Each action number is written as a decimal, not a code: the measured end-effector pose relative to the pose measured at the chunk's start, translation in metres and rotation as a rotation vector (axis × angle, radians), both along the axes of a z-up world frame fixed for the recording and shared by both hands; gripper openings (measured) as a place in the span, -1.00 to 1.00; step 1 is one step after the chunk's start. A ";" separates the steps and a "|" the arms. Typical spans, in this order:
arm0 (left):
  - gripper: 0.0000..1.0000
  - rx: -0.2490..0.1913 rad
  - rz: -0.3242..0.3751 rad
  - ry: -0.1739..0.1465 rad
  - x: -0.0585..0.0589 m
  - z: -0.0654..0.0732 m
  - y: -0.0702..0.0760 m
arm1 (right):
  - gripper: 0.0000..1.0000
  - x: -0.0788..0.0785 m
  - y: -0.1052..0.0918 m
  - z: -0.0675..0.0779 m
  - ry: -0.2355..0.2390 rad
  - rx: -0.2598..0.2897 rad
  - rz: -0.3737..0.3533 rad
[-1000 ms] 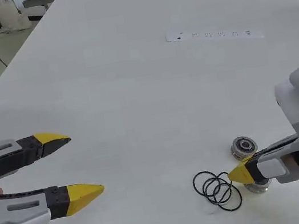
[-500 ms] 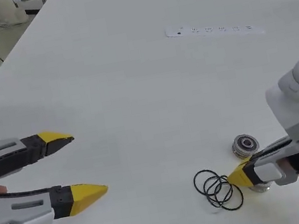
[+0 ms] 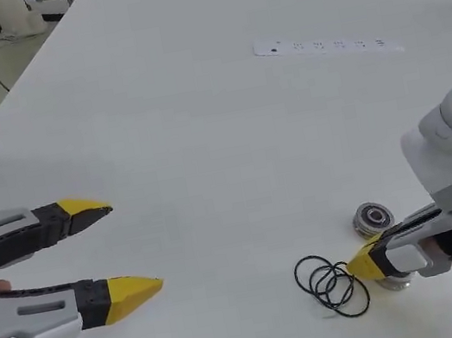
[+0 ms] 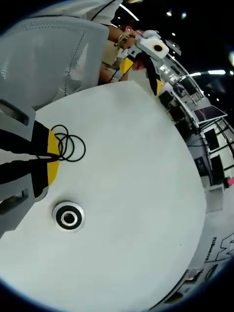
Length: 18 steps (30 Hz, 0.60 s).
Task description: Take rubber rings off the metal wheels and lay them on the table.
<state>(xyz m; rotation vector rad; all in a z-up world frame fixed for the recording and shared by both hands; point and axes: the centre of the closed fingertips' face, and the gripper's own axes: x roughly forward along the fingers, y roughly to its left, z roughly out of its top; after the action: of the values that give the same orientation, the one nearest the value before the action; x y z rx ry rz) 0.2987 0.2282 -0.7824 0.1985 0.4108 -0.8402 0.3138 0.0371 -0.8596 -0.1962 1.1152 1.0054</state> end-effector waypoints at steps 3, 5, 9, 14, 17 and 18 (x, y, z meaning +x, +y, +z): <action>0.17 -0.003 0.002 -0.001 0.000 0.001 0.000 | -1.00 0.000 0.001 0.000 0.000 0.003 -0.001; 0.17 -0.001 0.004 -0.001 0.000 0.001 0.001 | -1.00 0.000 0.000 -0.001 0.000 -0.002 0.001; 0.17 0.000 0.006 -0.003 -0.001 0.001 0.001 | -1.00 0.000 -0.001 -0.001 -0.002 -0.007 0.003; 0.17 0.000 0.007 -0.004 -0.001 0.001 0.001 | -0.97 0.002 -0.002 0.000 -0.013 -0.005 -0.002; 0.17 0.003 0.007 -0.004 -0.001 0.001 0.001 | -0.96 0.002 -0.002 0.001 -0.017 -0.006 -0.003; 0.17 0.003 0.009 -0.005 -0.001 0.001 0.002 | -0.96 0.002 -0.002 0.001 -0.018 -0.006 -0.003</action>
<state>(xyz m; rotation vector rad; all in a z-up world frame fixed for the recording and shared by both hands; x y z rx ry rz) 0.2975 0.2299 -0.7809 0.2018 0.4081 -0.8305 0.3156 0.0349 -0.8587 -0.2077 1.1018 0.9963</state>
